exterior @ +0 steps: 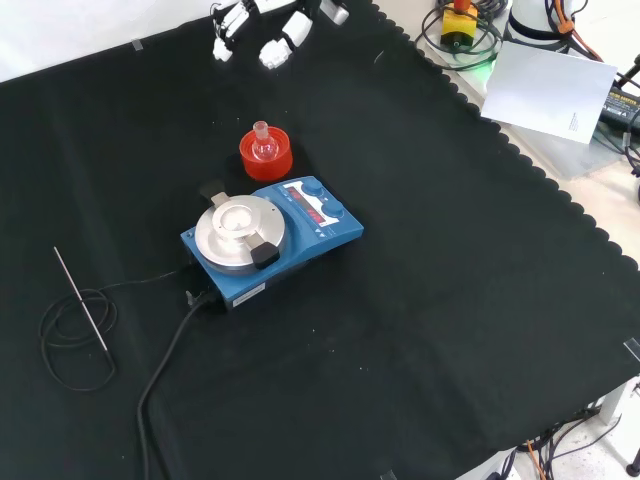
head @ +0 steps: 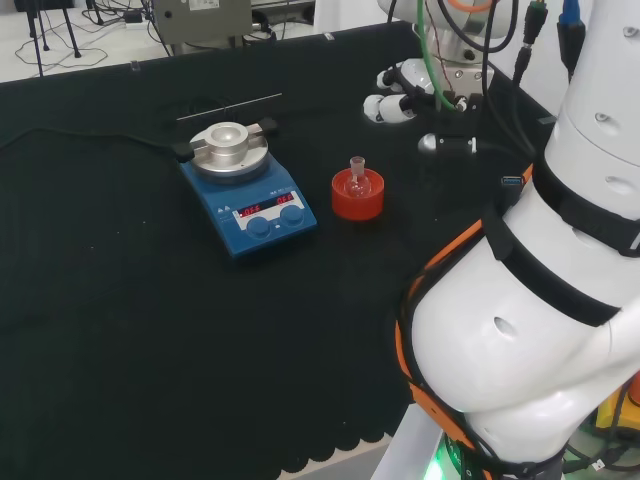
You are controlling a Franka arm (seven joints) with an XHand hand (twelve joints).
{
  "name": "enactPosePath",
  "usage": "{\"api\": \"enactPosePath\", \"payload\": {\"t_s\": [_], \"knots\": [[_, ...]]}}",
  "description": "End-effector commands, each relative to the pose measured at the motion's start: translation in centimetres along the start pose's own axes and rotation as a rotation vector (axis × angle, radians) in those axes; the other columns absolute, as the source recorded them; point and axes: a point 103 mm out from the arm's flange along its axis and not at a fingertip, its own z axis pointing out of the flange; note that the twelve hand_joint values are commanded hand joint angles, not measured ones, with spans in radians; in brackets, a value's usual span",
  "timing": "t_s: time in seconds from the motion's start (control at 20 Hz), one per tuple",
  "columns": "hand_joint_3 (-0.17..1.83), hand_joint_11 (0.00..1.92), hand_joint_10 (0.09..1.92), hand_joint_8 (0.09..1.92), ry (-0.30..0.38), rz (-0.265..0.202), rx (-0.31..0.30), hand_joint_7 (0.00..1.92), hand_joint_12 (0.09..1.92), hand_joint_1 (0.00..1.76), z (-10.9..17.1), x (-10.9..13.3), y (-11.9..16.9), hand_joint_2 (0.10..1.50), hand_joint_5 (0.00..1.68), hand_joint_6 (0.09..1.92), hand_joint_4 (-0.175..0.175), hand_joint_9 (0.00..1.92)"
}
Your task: Pick up the round-bottom flask.
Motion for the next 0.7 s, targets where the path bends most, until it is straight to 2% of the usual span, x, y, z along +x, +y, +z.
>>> {"api": "enactPosePath", "payload": {"t_s": [0.05,0.35,0.7], "knots": [[0.31,0.0,0.69,0.66,0.065,0.011,0.055,0.31,1.28,0.48,6.0,-1.8,0.7,1.08,0.51,0.09,-0.081,0.43],[0.32,0.0,0.69,0.67,0.075,0.012,0.062,0.31,1.28,0.52,7.1,-1.6,1.0,1.04,0.5,0.09,-0.08,0.44],[0.42,0.0,0.69,0.67,0.099,0.001,0.041,0.33,1.29,0.6,9.0,-1.6,1.4,0.95,0.52,0.09,-0.08,0.46]]}}
